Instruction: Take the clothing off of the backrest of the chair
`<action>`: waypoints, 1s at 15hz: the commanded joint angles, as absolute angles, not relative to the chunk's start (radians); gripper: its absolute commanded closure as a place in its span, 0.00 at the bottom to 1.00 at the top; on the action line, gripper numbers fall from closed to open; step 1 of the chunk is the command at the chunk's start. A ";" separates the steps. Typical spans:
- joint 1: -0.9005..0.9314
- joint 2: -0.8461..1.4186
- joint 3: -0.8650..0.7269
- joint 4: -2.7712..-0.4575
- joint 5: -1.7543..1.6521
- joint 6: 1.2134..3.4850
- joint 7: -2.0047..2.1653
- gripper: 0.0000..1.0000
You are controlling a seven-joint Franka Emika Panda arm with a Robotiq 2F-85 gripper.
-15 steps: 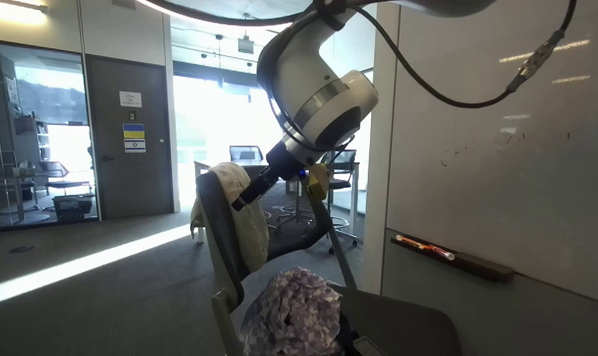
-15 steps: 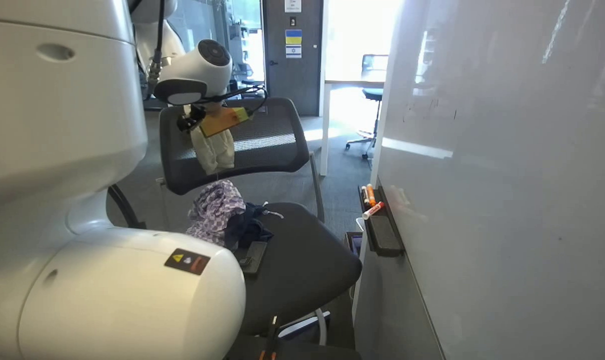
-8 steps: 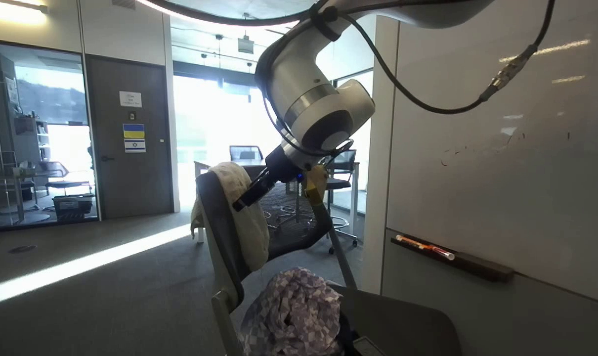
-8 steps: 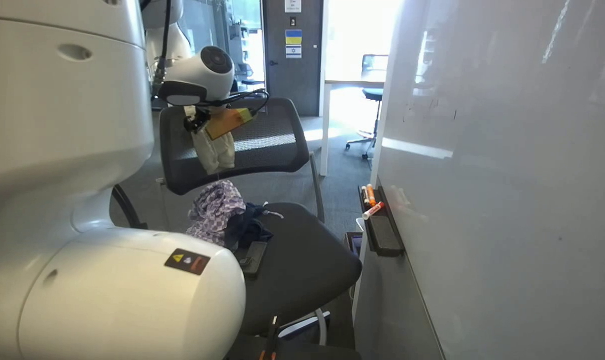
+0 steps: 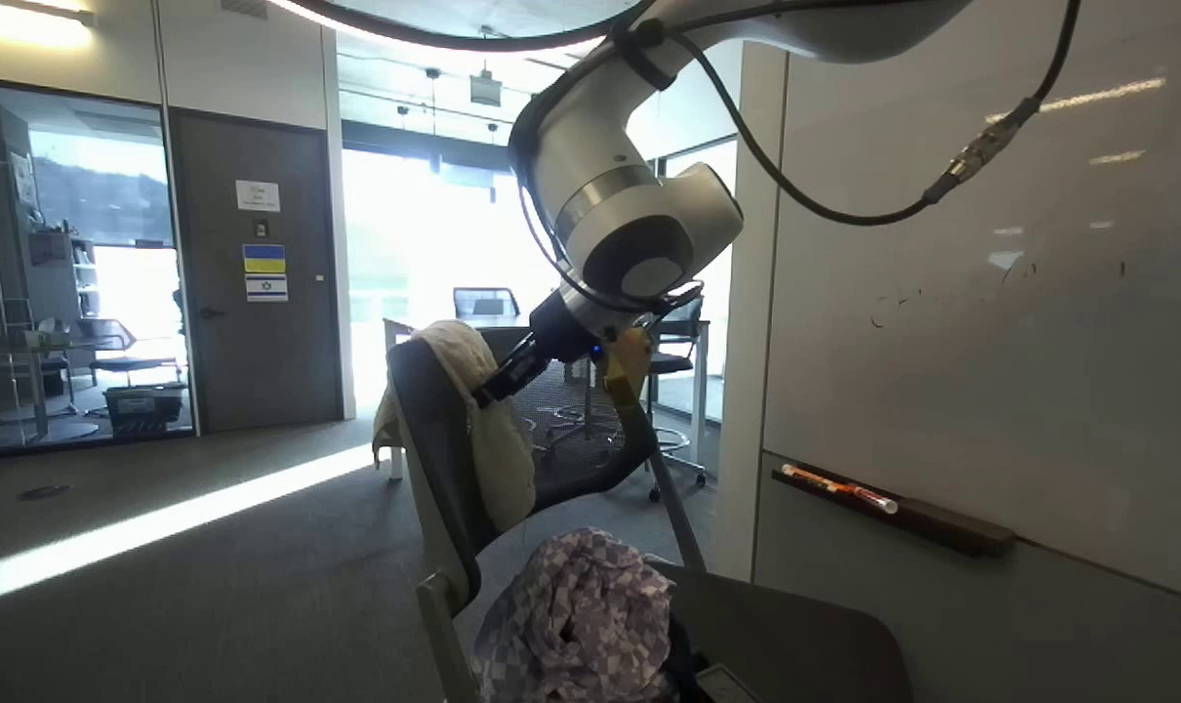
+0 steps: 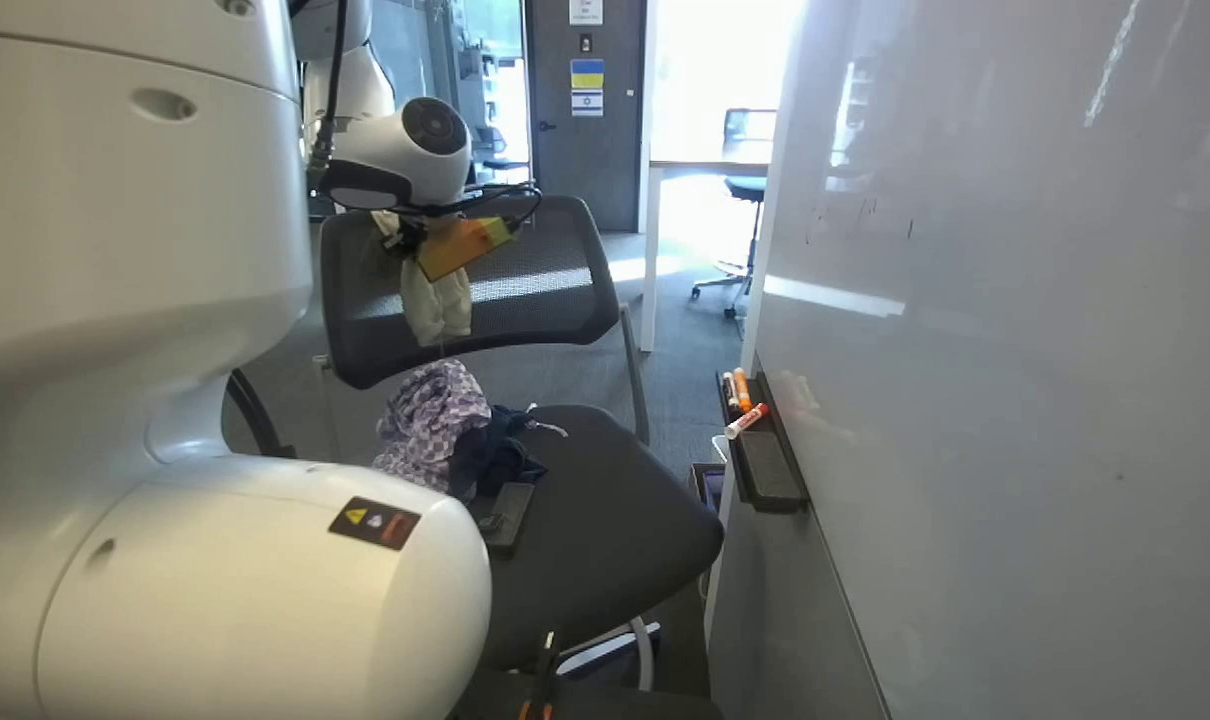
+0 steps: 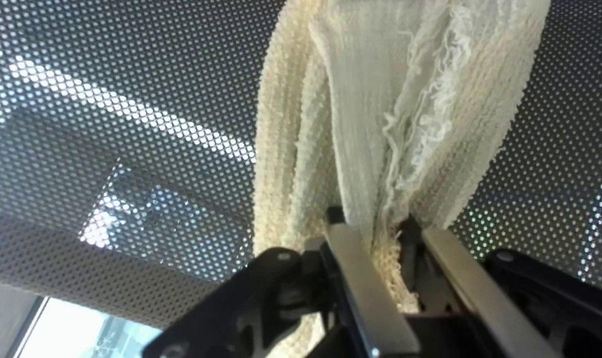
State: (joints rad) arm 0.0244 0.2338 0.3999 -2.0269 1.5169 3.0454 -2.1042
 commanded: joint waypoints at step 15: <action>-0.033 0.058 0.308 -2.303 1.386 3.109 -1.919 0.95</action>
State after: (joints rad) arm -0.0296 0.1541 0.3302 -2.1768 1.4812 3.0756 -2.0261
